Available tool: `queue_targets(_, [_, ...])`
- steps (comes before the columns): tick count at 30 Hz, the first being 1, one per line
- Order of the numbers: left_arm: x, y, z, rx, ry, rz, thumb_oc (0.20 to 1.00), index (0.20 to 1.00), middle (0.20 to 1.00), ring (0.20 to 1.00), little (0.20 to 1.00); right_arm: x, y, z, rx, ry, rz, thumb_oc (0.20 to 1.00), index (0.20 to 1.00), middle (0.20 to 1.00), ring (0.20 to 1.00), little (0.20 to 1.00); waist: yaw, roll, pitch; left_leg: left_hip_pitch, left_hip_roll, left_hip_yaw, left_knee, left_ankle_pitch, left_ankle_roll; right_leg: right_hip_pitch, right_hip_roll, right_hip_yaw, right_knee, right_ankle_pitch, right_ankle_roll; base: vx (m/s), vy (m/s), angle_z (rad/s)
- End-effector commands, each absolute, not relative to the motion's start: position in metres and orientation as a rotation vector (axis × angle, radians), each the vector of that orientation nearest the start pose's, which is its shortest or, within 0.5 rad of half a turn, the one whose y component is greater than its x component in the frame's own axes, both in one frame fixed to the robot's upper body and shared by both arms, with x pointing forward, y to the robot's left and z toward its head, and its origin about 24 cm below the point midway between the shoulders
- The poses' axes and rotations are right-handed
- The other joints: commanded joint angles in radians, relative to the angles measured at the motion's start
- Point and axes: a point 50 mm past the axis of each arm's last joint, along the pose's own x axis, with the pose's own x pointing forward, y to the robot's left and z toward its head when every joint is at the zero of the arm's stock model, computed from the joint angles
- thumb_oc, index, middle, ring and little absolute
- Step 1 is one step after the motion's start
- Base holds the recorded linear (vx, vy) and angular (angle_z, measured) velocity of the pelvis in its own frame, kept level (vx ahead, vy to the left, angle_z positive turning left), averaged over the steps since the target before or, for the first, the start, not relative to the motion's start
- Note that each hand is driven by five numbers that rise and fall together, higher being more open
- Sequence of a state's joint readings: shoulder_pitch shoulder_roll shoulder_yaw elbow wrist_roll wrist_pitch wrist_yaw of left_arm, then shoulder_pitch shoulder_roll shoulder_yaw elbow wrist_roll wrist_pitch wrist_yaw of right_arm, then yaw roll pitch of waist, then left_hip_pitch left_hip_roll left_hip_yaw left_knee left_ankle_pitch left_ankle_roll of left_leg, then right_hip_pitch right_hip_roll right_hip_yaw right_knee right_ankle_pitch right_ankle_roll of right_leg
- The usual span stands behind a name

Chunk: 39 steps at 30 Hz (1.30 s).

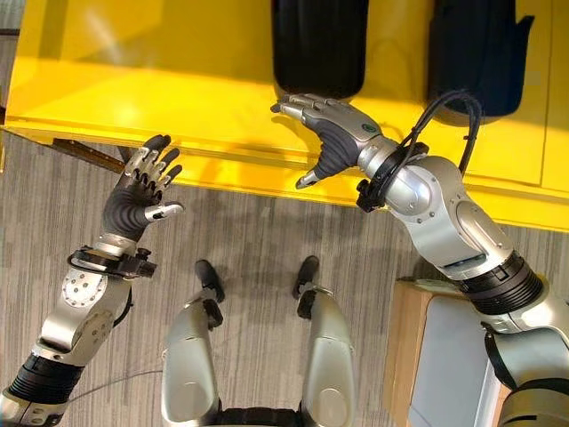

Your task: Move parts from the plastic box to the shelf.

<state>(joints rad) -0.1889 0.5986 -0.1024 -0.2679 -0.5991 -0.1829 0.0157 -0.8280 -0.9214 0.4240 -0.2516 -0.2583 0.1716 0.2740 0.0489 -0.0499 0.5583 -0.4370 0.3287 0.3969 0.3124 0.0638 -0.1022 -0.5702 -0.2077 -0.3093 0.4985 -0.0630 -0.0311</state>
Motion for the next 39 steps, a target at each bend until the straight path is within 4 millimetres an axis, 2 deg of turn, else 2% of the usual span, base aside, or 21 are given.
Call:
queue_targets(1, [0.252,0.178,0.203,-0.025,-0.65,-0.357,1.0,1.0,1.0,1.0,1.0,0.287,-0.135,0.315,-1.34,-0.731,0.305,1.0,1.0,1.0,1.0,1.0,0.001,0.018,-0.038,0.033,0.018,-0.012,0.012,-0.074,-0.035,0.055,-0.013,-0.044,0.059,-0.12,0.112,0.02,0.009,0.09])
queue_targets(5, [0.251,0.18,0.202,-0.034,-0.644,-0.362,1.0,1.0,1.0,1.0,1.0,0.293,-0.134,0.313,-1.302,-0.719,0.325,1.0,1.0,1.0,1.0,1.0,0.012,0.019,-0.038,0.065,0.011,-0.015,0.0,-0.071,-0.032,0.091,-0.005,-0.05,0.053,-0.128,0.109,0.01,0.004,0.04])
queue_targets(12, [0.246,0.183,0.196,-0.053,-0.629,-0.336,1.0,1.0,1.0,1.0,1.0,0.281,-0.139,0.307,-1.148,-0.78,0.355,1.0,1.0,1.0,1.0,1.0,0.006,0.018,-0.061,0.128,0.005,-0.012,-0.026,-0.068,-0.032,0.163,0.006,-0.055,0.016,-0.128,0.108,0.02,0.028,-0.01])
queue_targets(13, [0.244,0.184,0.192,-0.064,-0.621,-0.313,1.0,1.0,1.0,1.0,1.0,0.274,-0.142,0.3,-1.085,-0.797,0.367,1.0,1.0,1.0,1.0,1.0,-0.002,0.02,-0.076,0.152,0.002,-0.01,-0.038,-0.068,-0.031,0.19,0.01,-0.053,-0.007,-0.124,0.108,0.01,0.052,-0.09])
queue_targets(19, [0.238,0.186,0.187,-0.082,-0.623,-0.284,1.0,1.0,1.0,1.0,1.0,0.263,-0.146,0.296,-0.929,-0.866,0.378,1.0,1.0,1.0,1.0,1.0,-0.011,0.025,-0.108,0.199,-0.001,-0.001,-0.061,-0.067,-0.03,0.249,0.02,-0.048,-0.063,-0.114,0.106,0.01,0.042,-0.05])
queue_targets(26, [0.232,0.186,0.176,-0.112,-0.595,-0.229,1.0,1.0,1.0,1.0,1.0,0.247,-0.152,0.281,-0.738,-0.93,0.351,1.0,1.0,1.0,1.0,1.0,-0.039,0.033,-0.182,0.283,-0.017,0.012,-0.118,-0.059,-0.029,0.357,0.045,-0.027,-0.191,-0.085,0.11,0.02,0.065,-0.06])
queue_targets(27, [0.23,0.187,0.173,-0.114,-0.585,-0.21,1.0,1.0,1.0,1.0,1.0,0.242,-0.155,0.274,-0.643,-0.953,0.335,1.0,1.0,1.0,1.0,1.0,-0.049,0.035,-0.21,0.311,-0.025,0.015,-0.144,-0.053,-0.03,0.391,0.053,-0.021,-0.23,-0.077,0.112,0.01,0.061,-0.02])
queue_targets(29, [0.229,0.187,0.172,-0.112,-0.58,-0.209,1.0,1.0,1.0,1.0,1.0,0.241,-0.156,0.272,-0.625,-0.954,0.332,1.0,1.0,1.0,1.0,1.0,-0.049,0.035,-0.215,0.319,-0.027,0.017,-0.151,-0.051,-0.03,0.4,0.054,-0.02,-0.239,-0.074,0.113,0.01,0.041,-0.13])
queue_targets(34, [0.229,0.193,0.145,-0.161,-0.425,-0.113,1.0,1.0,1.0,1.0,1.0,0.233,-0.176,0.229,-0.449,-0.79,0.359,1.0,1.0,1.0,1.0,1.0,-0.085,0.032,-0.281,0.363,-0.03,0.019,-0.182,-0.036,-0.027,0.457,0.059,0.001,-0.294,-0.053,0.111,-0.01,0.097,-0.14])
queue_targets(35, [0.229,0.196,0.13,-0.197,-0.333,-0.089,1.0,1.0,1.0,1.0,1.0,0.23,-0.19,0.212,-0.356,-0.713,0.328,1.0,1.0,1.0,1.0,1.0,-0.1,0.027,-0.304,0.375,-0.031,0.027,-0.187,-0.035,-0.024,0.475,0.059,0.01,-0.31,-0.047,0.11,0.0,0.112,-0.17])
queue_targets(36, [0.229,0.197,0.126,-0.203,-0.314,-0.089,1.0,1.0,1.0,1.0,1.0,0.229,-0.194,0.207,-0.331,-0.691,0.316,1.0,1.0,1.0,1.0,1.0,-0.104,0.025,-0.31,0.379,-0.032,0.029,-0.188,-0.035,-0.022,0.48,0.06,0.013,-0.314,-0.045,0.11,-0.02,0.184,-0.19])
queue_targets(37, [0.228,0.197,0.112,-0.28,-0.235,-0.104,1.0,1.0,1.0,1.0,1.0,0.229,-0.21,0.189,-0.233,-0.594,0.227,1.0,1.0,1.0,1.0,1.0,-0.118,0.021,-0.328,0.392,-0.034,0.038,-0.193,-0.035,-0.018,0.493,0.06,0.021,-0.325,-0.039,0.108,-0.03,0.154,-0.2])
queue_targets(39, [0.225,0.198,0.104,-0.304,-0.204,-0.105,1.0,1.0,1.0,1.0,1.0,0.227,-0.219,0.178,-0.193,-0.555,0.208,1.0,1.0,1.0,1.0,1.0,-0.126,0.02,-0.336,0.401,-0.034,0.044,-0.197,-0.034,-0.015,0.504,0.059,0.028,-0.335,-0.035,0.109,-0.03,0.152,-0.15])
